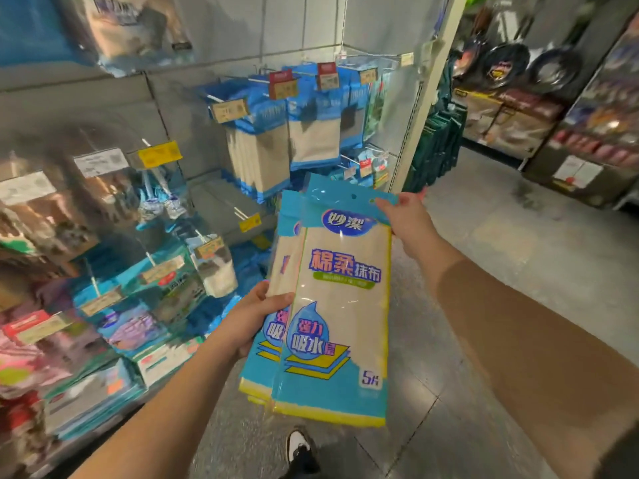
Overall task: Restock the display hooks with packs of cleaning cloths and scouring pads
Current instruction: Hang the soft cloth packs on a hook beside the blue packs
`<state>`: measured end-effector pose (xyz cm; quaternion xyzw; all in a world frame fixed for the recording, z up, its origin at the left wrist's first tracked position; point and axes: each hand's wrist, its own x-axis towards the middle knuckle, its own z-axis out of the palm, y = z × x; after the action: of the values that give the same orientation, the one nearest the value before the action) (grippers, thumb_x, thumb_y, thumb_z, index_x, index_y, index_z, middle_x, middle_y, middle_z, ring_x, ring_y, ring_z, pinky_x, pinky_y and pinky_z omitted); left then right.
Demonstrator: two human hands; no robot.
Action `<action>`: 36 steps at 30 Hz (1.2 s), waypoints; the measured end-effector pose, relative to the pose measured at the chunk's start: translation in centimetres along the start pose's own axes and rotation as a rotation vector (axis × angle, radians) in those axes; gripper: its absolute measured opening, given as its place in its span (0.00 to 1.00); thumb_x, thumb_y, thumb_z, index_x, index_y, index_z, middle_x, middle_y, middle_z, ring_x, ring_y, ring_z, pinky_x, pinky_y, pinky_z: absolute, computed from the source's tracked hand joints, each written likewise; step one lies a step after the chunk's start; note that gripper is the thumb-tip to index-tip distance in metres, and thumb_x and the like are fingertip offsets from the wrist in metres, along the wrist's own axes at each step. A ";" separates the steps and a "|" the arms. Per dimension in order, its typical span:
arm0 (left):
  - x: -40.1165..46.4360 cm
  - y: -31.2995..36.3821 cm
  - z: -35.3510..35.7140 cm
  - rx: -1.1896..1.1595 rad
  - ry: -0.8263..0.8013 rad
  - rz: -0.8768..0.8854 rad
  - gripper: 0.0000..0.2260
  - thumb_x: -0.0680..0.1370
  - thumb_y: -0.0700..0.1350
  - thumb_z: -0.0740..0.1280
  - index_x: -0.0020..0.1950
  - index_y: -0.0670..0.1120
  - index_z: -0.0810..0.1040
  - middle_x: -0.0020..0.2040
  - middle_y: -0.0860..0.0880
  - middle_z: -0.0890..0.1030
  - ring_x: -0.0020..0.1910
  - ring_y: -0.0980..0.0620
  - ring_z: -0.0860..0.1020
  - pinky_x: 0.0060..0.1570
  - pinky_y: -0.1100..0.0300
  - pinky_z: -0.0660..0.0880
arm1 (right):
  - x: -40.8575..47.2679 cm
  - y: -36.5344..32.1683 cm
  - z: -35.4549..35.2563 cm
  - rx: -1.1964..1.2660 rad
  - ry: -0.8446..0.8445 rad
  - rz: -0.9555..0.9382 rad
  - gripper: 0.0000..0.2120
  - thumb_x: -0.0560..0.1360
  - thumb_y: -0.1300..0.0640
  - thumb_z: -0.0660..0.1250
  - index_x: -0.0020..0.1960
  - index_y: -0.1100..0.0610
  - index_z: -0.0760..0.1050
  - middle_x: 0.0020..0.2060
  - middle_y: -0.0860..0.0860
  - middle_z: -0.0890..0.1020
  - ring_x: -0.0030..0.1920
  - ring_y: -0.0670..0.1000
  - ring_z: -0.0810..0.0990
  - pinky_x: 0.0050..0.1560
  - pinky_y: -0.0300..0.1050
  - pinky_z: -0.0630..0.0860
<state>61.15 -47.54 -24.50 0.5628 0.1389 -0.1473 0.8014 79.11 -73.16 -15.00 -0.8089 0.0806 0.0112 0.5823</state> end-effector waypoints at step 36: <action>18.5 15.4 -3.0 1.591 0.408 -0.394 0.24 0.74 0.55 0.70 0.70 0.59 0.71 0.57 0.51 0.82 0.48 0.51 0.77 0.48 0.57 0.75 | 35.0 -7.5 12.8 -0.070 -0.608 -0.322 0.07 0.78 0.49 0.69 0.51 0.51 0.80 0.44 0.47 0.84 0.43 0.46 0.81 0.44 0.45 0.76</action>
<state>84.03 -41.19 -19.41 0.9405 0.2316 -0.2337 0.0851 115.73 -62.86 -15.93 -0.7905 -0.2255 0.1623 0.5459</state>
